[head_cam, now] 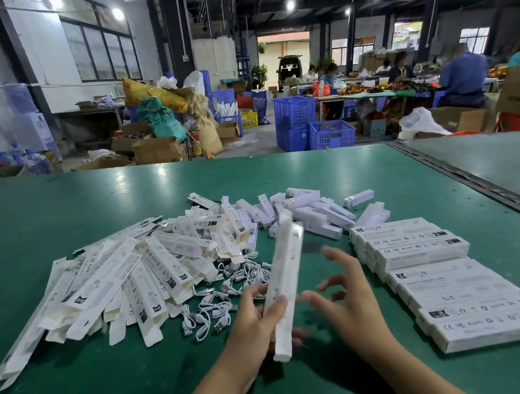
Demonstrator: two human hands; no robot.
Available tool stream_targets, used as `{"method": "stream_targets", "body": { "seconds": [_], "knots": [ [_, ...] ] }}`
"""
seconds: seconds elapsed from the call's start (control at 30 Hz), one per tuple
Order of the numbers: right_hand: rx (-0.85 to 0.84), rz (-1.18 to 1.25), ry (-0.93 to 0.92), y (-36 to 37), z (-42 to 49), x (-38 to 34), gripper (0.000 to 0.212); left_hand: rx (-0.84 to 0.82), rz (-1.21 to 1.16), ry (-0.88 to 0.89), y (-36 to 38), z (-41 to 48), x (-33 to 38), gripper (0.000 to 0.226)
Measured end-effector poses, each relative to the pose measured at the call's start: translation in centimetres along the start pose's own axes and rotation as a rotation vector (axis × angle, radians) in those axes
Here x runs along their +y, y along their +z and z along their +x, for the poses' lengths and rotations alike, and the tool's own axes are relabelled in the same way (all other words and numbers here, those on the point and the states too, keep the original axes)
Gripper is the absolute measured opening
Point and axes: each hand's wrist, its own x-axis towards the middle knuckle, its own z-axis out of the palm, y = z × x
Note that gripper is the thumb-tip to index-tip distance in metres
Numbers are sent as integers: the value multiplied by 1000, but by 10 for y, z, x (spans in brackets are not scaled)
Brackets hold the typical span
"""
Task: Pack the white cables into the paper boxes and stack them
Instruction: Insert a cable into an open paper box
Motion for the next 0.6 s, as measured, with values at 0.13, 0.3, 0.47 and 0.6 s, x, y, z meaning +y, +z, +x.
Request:
{"method": "stream_targets", "body": {
  "seconds": [0.13, 0.3, 0.47, 0.6],
  "knots": [
    [-255, -227, -344, 10, -11, -12, 40, 127, -34, 69, -5, 6, -5, 55],
    [-319, -232, -342, 19, -10, -12, 41, 183, -53, 134, -5, 6, -4, 42],
    [-224, -189, -211, 7, -6, -6, 39, 33, -208, 96, -11, 7, 1, 29],
    [-217, -219, -185, 7, -6, -8, 51, 25, -93, 145, -10, 5, 0, 45]
  ]
}}
